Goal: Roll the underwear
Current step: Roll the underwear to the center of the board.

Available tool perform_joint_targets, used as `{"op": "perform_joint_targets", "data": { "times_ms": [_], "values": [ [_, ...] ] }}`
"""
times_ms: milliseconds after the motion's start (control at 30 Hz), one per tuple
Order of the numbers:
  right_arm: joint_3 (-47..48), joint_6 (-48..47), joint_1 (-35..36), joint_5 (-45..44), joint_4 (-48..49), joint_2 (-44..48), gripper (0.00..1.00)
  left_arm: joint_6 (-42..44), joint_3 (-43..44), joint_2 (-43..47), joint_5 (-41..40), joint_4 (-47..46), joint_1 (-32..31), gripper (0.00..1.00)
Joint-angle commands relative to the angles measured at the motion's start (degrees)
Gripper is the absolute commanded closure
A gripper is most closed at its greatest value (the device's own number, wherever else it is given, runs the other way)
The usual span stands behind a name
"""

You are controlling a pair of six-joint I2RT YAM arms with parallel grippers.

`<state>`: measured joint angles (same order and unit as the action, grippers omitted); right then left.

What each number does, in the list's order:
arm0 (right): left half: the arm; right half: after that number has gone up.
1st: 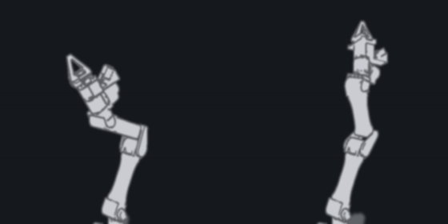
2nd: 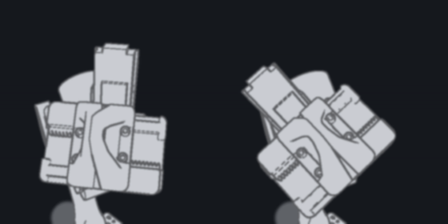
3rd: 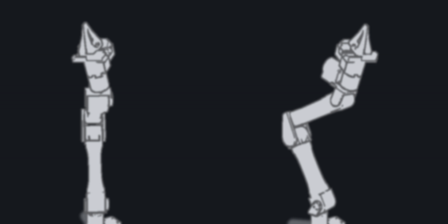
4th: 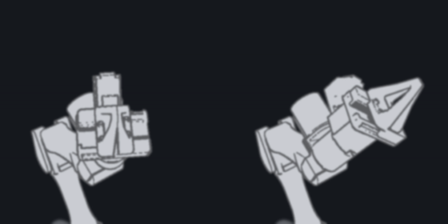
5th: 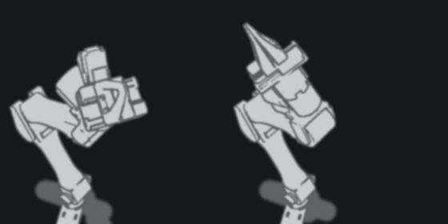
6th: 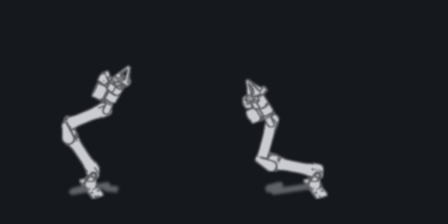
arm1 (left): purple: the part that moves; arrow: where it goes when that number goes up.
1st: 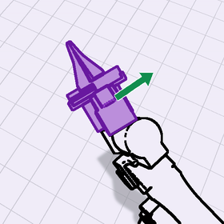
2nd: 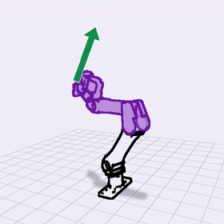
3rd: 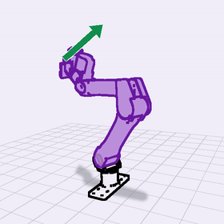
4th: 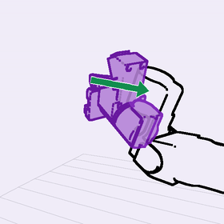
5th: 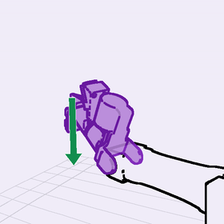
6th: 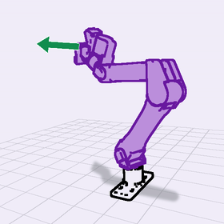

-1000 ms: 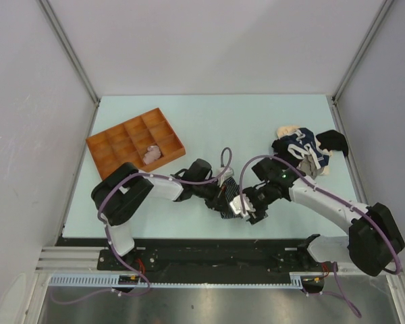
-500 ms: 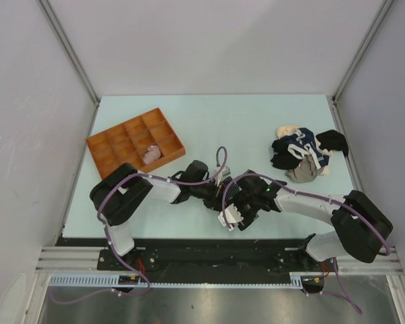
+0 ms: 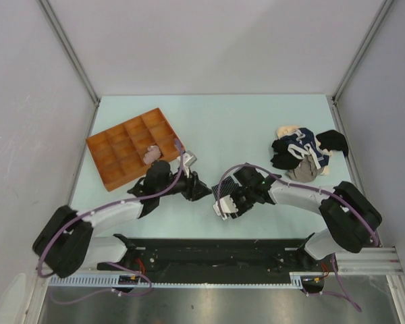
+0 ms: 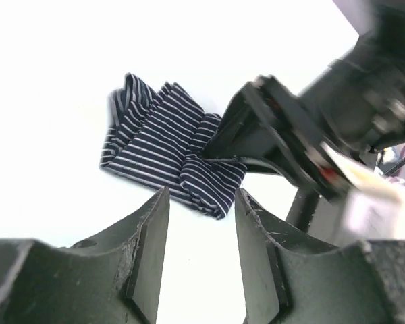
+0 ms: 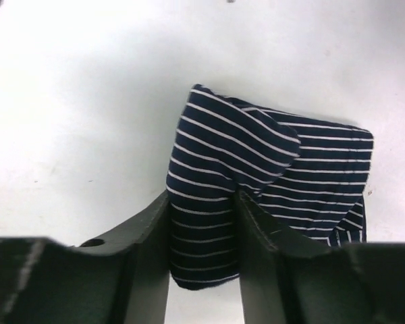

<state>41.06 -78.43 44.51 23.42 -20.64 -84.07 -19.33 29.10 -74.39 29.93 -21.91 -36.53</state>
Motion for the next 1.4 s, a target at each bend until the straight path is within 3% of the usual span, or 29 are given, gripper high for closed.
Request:
{"op": "perform_joint_targets", "data": {
  "times_ms": [0,133,267,400,600,1000,1367],
  "values": [
    [4.4,5.2,-3.4,3.0,-9.8,-5.5,0.61,6.8,-6.6,10.5,-1.2,-2.0,0.8,0.52],
    [12.1,6.6,-6.3,9.2,-19.0,-10.7,0.67,13.3,-16.2,25.2,-4.1,-11.3,-3.7,0.46],
    [18.3,6.1,-7.6,15.8,-29.4,-16.3,0.71,20.9,-19.8,29.7,-5.5,-13.2,-11.8,0.39],
    [23.5,2.9,-9.8,22.4,-42.8,-22.0,0.73,30.6,-15.9,26.8,-8.7,-5.3,-18.3,0.37],
    [29.3,-2.6,-12.9,29.1,-55.8,-32.0,0.75,37.3,-8.1,12.0,-13.2,-0.6,-24.4,0.37],
    [29.5,-3.0,-14.0,30.1,-56.4,-33.3,0.73,42.2,3.2,-7.5,-17.4,0.4,-26.8,0.38],
    [29.5,-1.0,-15.0,30.4,-53.5,-33.2,0.71,38.8,5.4,-13.1,-14.6,-0.3,-28.2,0.42]
  ]
}}
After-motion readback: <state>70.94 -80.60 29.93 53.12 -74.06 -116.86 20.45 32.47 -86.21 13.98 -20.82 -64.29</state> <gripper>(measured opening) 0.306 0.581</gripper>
